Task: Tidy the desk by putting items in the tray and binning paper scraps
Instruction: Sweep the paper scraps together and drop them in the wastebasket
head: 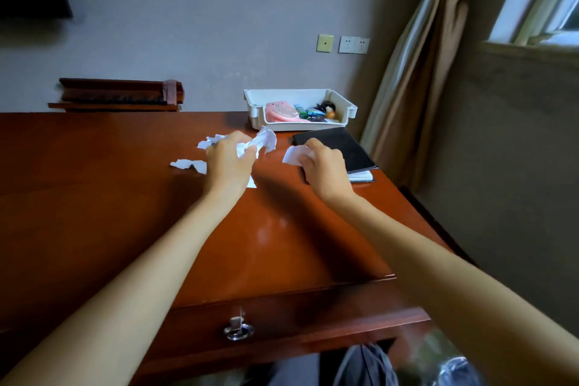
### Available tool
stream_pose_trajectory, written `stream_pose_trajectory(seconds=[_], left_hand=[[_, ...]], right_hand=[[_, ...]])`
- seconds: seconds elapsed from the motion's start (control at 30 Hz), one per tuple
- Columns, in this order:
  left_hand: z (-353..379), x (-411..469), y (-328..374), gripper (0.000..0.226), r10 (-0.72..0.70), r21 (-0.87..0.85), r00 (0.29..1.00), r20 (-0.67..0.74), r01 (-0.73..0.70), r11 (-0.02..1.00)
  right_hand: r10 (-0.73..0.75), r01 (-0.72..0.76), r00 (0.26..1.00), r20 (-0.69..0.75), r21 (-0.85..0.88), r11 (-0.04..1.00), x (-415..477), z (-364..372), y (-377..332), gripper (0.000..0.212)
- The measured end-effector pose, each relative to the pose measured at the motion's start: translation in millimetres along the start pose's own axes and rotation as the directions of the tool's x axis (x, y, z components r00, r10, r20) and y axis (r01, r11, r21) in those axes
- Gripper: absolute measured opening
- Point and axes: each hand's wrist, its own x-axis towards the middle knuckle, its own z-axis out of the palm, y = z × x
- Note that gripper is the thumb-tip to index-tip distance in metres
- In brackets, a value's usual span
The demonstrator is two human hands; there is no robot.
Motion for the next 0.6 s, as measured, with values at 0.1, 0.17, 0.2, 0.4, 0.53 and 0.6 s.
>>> stream_pose_trajectory(seconds=[0.1, 0.17, 0.2, 0.4, 0.53, 0.6], left_hand=[[19.8, -16.8, 28.3, 0.021, 0.034, -0.067, 0.999, 0.024, -0.033, 0.997], [36.7, -30.4, 49.1, 0.020, 0.062, -0.111, 0.996, 0.064, -0.055, 0.992], [47.2, -38.1, 59.6, 0.019, 0.075, -0.136, 0.993, 0.091, -0.063, 0.989], [118.4, -98.2, 125.1, 0.016, 0.221, -0.249, 0.945, 0.240, -0.160, 0.955], [170.5, -144.5, 161.7, 0.017, 0.308, -0.363, 0.877, 0.368, -0.169, 0.916], [196.0, -168.8, 176.0, 0.015, 0.312, -0.368, 0.848, 0.428, -0.152, 0.917]], right_hand=[[0.062, -0.064, 0.994, -0.087, -0.016, 0.998, -13.3, -33.5, 17.5, 0.025], [0.113, -0.118, 0.980, -0.162, -0.023, 0.993, -25.7, -57.2, 35.8, 0.025], [0.139, -0.147, 0.972, -0.191, -0.026, 0.989, -33.4, -68.9, 46.8, 0.024], [0.306, -0.345, 0.898, -0.316, -0.075, 0.935, -91.6, -128.0, 125.5, 0.016], [0.408, -0.479, 0.844, -0.348, -0.147, 0.865, -145.2, -153.8, 186.7, 0.017], [0.462, -0.542, 0.811, -0.360, -0.164, 0.824, -172.6, -162.9, 217.2, 0.016]])
